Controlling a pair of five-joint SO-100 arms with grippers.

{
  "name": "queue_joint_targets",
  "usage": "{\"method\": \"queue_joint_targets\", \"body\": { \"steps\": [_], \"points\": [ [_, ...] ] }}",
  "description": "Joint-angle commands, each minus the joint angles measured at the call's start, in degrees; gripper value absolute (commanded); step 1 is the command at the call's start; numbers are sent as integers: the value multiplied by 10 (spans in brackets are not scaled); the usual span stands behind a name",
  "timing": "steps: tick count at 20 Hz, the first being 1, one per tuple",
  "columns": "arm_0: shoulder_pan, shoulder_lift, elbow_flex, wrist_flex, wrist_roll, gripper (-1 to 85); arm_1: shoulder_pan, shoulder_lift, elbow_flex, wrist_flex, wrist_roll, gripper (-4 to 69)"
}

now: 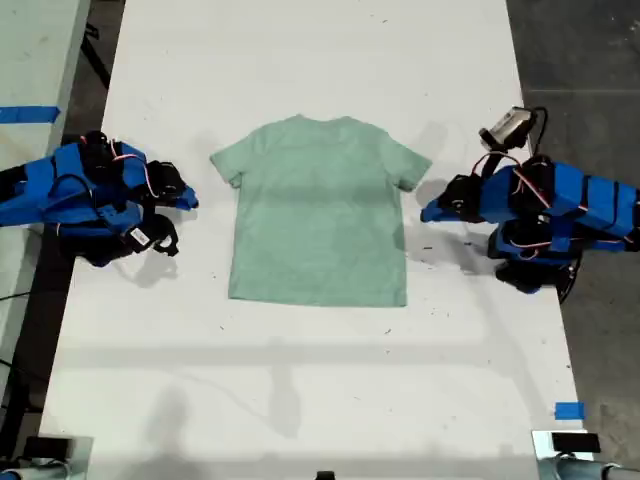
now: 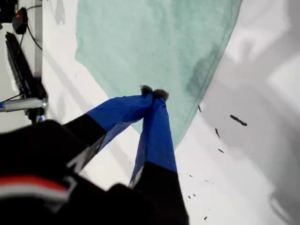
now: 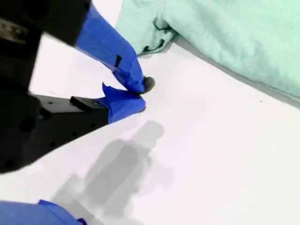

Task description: Fold tshirt

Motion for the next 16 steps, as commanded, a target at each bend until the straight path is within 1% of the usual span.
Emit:
{"method": "queue_joint_targets", "body": {
  "steps": [1,5,8,13,16],
  "points": [
    [-52,-121,-146,38,64,1,47,-95,-113,20,-71,-10],
    [-128,-229,-281,88,156,0,147,-205,-236,86,-185,-11],
    [-169,-301,-361,101,215,0,220,-270,-310,114,-255,-12],
    [-229,-439,-502,141,290,0,291,-397,-440,134,-330,-12],
    [-256,-496,-554,156,316,0,322,-446,-513,152,-362,-13]
  ]
}}
